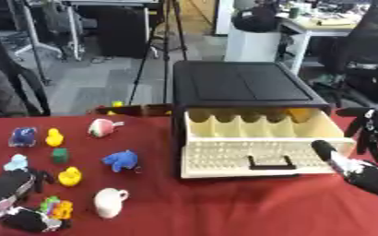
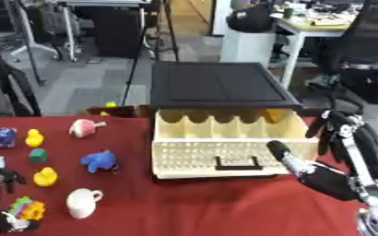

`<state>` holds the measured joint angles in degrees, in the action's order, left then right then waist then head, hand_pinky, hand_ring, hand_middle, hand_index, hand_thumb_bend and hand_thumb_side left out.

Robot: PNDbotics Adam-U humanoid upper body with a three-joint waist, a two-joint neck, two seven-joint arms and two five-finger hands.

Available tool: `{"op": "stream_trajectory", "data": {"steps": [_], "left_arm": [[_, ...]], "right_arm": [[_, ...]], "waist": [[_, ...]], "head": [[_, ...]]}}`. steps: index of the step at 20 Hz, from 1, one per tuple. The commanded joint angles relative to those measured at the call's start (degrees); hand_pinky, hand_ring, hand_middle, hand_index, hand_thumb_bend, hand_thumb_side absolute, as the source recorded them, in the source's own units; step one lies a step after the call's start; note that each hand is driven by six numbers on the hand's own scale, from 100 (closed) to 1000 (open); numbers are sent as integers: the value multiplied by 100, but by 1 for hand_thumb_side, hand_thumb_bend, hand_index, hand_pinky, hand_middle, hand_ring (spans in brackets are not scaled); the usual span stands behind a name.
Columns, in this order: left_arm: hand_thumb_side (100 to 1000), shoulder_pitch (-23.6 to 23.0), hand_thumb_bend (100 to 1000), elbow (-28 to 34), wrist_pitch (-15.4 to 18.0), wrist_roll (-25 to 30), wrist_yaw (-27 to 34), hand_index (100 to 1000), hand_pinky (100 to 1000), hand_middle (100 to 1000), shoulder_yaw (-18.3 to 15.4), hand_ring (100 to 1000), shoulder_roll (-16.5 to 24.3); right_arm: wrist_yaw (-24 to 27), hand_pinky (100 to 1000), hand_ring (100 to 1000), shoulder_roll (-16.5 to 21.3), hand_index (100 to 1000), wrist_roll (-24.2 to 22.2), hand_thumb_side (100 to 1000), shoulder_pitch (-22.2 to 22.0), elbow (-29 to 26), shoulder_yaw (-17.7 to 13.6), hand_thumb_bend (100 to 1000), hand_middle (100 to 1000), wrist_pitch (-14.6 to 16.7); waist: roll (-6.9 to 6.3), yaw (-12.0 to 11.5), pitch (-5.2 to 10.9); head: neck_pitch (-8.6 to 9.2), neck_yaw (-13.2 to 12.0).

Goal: Pick up objects from table and place into drawer.

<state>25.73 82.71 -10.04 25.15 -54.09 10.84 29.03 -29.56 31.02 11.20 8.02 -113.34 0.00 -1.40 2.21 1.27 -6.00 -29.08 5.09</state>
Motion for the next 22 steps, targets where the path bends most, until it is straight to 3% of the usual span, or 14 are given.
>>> {"op": "stream_trajectory", "data": {"steps": [1, 17, 22], "left_arm": [[440, 92, 770, -39, -38, -88, -55, 786, 368, 549, 5, 483, -8], [426, 116, 707, -251, -128, -263, -95, 772, 320, 502, 9, 438, -87], [395, 109, 645, -299, -188, -373, -69, 759, 291, 474, -8, 408, -95]], "right_arm": [[43, 100, 291, 95, 743, -14, 712, 36, -125, -35, 607, 427, 30], [42, 100, 292, 87, 743, -26, 709, 42, -125, -22, 600, 428, 27], [34, 101, 292, 83, 743, -31, 710, 49, -125, -21, 604, 428, 17]], "waist": [[0, 10, 61], [-9, 29, 54], [-11, 35, 49]], "head": [[-29, -9], [-25, -13], [-25, -9]]}}
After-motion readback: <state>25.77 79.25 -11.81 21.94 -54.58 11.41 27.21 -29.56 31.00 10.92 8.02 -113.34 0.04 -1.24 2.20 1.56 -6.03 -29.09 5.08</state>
